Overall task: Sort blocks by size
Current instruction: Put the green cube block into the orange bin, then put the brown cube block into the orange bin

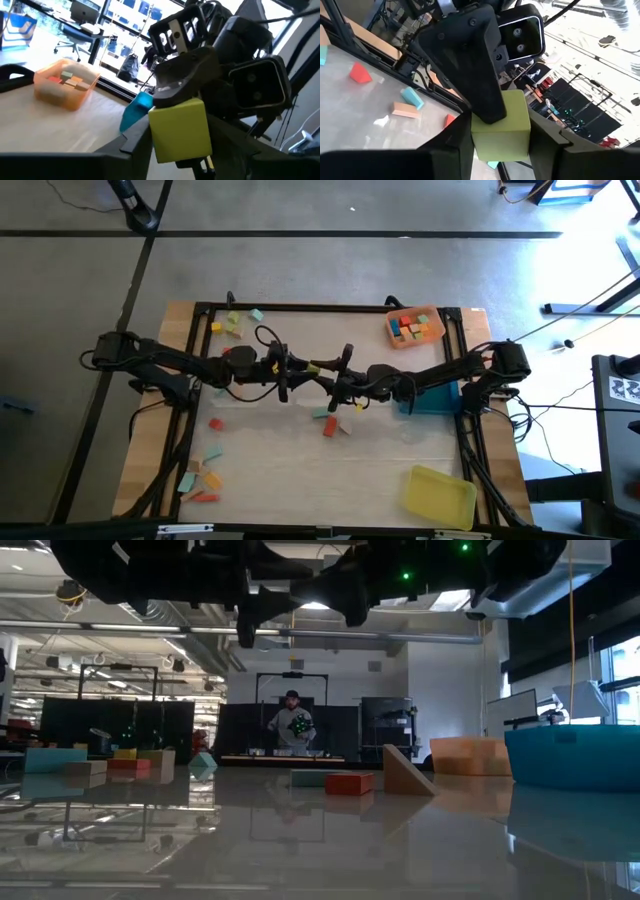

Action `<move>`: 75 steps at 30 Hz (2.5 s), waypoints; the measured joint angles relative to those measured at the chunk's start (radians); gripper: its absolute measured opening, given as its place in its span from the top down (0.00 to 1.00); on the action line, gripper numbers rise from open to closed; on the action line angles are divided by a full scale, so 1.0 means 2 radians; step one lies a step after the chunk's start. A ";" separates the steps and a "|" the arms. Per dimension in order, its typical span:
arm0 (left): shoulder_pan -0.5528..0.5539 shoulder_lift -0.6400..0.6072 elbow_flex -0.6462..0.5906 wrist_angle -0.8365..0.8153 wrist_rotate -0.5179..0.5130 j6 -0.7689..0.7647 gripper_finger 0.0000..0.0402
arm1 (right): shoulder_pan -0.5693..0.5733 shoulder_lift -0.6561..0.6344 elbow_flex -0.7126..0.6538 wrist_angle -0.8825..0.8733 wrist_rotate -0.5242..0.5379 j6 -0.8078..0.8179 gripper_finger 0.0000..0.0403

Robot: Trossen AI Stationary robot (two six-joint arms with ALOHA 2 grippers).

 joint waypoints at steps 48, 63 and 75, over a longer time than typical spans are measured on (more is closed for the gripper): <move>0.005 -0.171 0.000 -0.440 -0.177 0.077 0.45 | -0.282 -0.226 0.000 -0.685 0.069 0.339 0.67; 0.005 -0.171 0.000 -0.442 -0.177 0.079 0.45 | -0.453 -0.172 0.000 -0.683 -0.022 0.399 0.56; 0.023 -0.172 0.022 -0.473 -0.197 0.064 0.45 | -0.427 -0.186 0.000 -0.674 -0.150 0.399 0.26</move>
